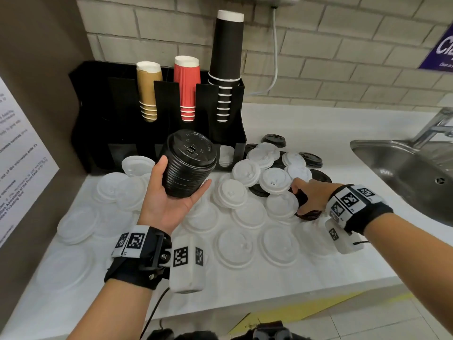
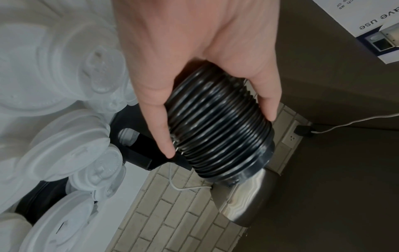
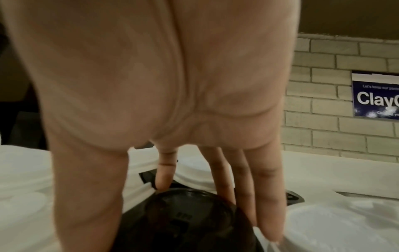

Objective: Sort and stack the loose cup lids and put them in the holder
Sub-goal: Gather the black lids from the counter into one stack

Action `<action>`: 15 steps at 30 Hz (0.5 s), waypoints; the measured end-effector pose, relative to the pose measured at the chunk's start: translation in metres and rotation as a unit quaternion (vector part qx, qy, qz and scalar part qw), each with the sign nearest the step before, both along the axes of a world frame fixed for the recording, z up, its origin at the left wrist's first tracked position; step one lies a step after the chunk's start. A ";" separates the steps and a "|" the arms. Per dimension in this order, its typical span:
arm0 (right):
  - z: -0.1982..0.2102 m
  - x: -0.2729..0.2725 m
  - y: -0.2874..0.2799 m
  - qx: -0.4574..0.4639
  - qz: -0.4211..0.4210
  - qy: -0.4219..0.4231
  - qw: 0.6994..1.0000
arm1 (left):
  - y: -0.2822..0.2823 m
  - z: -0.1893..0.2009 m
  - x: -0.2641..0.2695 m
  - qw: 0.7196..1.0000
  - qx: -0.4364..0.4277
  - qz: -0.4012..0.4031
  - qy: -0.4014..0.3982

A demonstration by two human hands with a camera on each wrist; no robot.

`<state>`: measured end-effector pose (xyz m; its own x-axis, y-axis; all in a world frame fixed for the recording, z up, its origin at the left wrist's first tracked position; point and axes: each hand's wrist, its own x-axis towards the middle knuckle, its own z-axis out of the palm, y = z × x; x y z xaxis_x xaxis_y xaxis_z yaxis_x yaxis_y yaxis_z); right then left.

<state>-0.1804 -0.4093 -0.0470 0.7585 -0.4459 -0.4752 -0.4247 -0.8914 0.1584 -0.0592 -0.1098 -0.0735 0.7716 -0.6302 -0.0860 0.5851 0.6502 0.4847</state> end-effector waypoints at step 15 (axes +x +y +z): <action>0.070 0.016 0.031 -0.217 0.066 -0.106 0.968 | -0.012 -0.001 -0.002 0.999 0.004 -0.045 -0.013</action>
<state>-0.1644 -0.3783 0.0225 0.8821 -0.4620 -0.0923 -0.3763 -0.8088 0.4520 -0.0616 -0.1221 -0.0745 0.7135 -0.6970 -0.0715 0.6285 0.5916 0.5049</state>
